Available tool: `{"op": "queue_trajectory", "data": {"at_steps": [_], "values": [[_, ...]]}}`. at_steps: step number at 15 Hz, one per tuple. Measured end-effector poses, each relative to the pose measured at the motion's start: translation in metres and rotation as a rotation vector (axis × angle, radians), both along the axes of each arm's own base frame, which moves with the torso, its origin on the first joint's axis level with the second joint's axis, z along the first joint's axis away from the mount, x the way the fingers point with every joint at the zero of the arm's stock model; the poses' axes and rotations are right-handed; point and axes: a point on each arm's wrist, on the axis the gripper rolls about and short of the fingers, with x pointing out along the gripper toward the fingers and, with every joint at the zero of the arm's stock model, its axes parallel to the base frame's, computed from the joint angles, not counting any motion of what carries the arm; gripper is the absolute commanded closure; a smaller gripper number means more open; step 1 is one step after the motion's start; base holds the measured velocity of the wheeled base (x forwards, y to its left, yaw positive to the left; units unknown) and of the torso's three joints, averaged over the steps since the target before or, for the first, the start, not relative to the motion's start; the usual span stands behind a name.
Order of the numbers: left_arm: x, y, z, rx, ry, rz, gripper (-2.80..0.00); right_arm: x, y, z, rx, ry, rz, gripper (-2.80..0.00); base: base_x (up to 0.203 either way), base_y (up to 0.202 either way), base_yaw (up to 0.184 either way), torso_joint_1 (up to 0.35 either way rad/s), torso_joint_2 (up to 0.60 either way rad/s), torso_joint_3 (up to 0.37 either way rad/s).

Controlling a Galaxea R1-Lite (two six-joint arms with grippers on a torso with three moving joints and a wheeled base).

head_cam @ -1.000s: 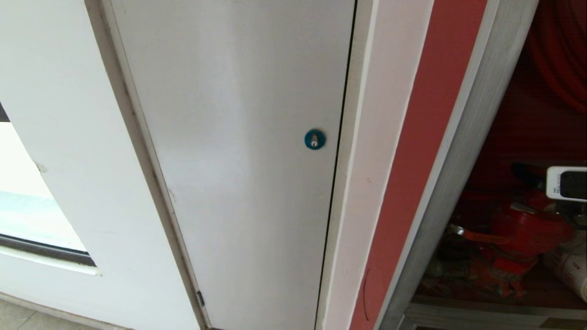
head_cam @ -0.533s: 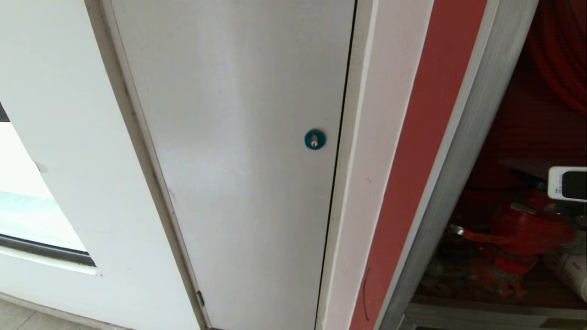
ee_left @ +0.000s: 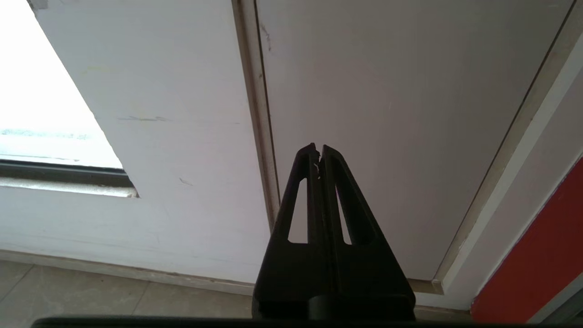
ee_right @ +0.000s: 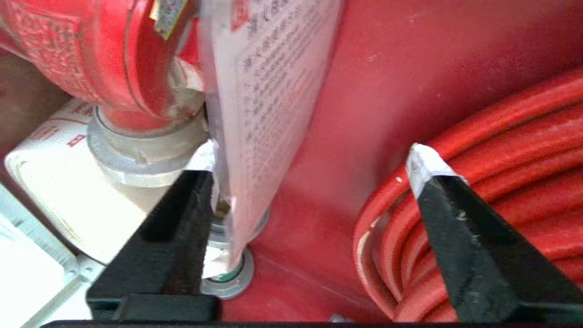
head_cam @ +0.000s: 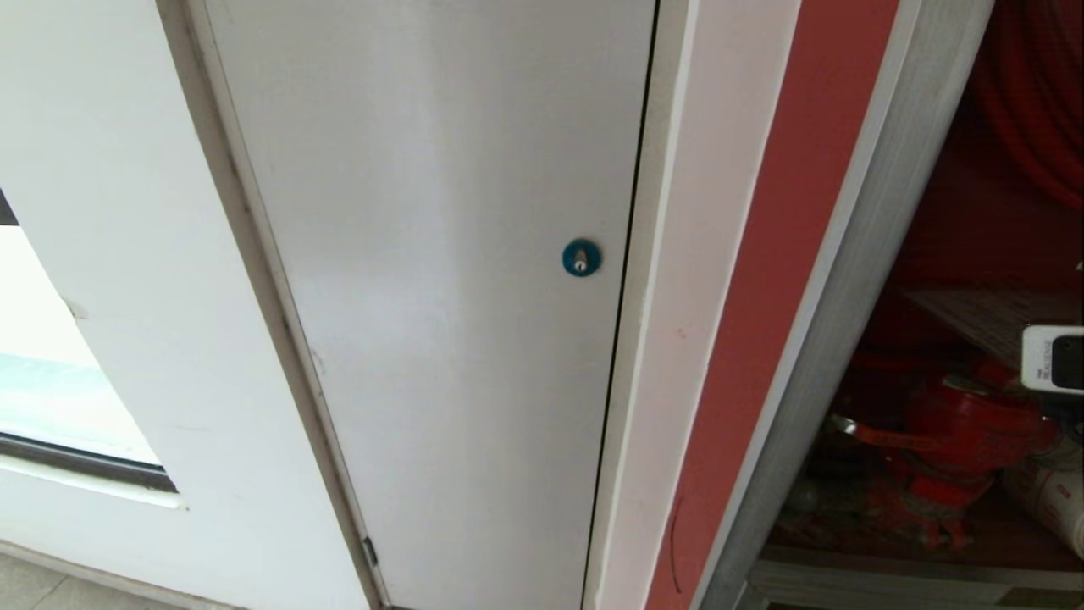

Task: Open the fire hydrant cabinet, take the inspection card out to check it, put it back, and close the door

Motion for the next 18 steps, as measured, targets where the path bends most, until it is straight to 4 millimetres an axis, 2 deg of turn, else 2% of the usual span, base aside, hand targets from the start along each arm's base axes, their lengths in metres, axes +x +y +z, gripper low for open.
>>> {"op": "queue_trajectory", "data": {"at_steps": [7, 12, 15, 16, 18], "values": [[0.000, 0.000, 0.000, 0.000, 0.000, 0.000, 0.00, -0.013, 0.002, -0.002, 0.008, 0.039, 0.012, -2.80, 0.000, 0.000, 0.000, 0.000, 0.00, 0.000], [0.000, 0.000, 0.000, 0.000, 0.000, 0.000, 0.00, -0.053, 0.007, -0.003, 0.024, 0.135, 0.019, -2.80, 0.000, 0.000, 0.000, 0.000, 0.00, 0.000], [0.000, 0.000, 0.000, 0.000, 0.000, 0.000, 0.00, -0.081, 0.011, 0.009, 0.023, 0.147, 0.022, -2.80, 0.000, 0.000, 0.000, 0.000, 0.00, 0.000], [0.000, 0.000, 0.000, 0.000, 0.000, 0.000, 0.00, -0.090, 0.012, 0.015, 0.022, 0.153, 0.024, 0.00, 0.000, 0.000, 0.000, 0.000, 0.00, 0.000], [0.000, 0.000, 0.000, 0.000, 0.000, 0.000, 0.00, -0.107, 0.015, 0.024, 0.024, 0.176, 0.025, 0.00, 0.000, 0.000, 0.000, 0.000, 0.00, 0.000]]}}
